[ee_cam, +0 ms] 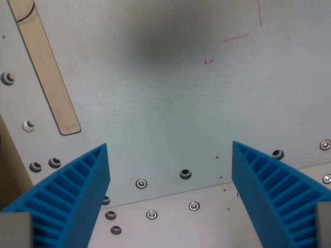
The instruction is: Rotate around gripper positive x
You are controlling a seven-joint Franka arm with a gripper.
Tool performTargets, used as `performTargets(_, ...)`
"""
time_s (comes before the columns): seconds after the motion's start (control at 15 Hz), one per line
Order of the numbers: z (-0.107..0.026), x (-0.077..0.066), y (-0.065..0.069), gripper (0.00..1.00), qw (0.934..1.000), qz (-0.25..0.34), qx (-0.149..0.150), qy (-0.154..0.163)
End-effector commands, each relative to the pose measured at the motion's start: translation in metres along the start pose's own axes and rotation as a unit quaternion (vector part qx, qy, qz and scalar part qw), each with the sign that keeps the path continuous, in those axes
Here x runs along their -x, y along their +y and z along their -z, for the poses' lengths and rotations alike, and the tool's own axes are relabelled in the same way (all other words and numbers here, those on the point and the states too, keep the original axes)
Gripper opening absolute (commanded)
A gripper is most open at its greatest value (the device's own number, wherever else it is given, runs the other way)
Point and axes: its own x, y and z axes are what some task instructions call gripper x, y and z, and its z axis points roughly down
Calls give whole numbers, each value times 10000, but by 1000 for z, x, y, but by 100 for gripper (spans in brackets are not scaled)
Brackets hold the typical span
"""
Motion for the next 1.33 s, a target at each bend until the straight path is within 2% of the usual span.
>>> performTargets(0.07, 2, 0, 0, 100, 10000, -2, -63, 20)
performTargets(0.67, 2, 0, 0, 100, 9983, -1, -588, 20)
performTargets(1.33, 2, 0, 0, 100, 9931, 0, -1169, 20)
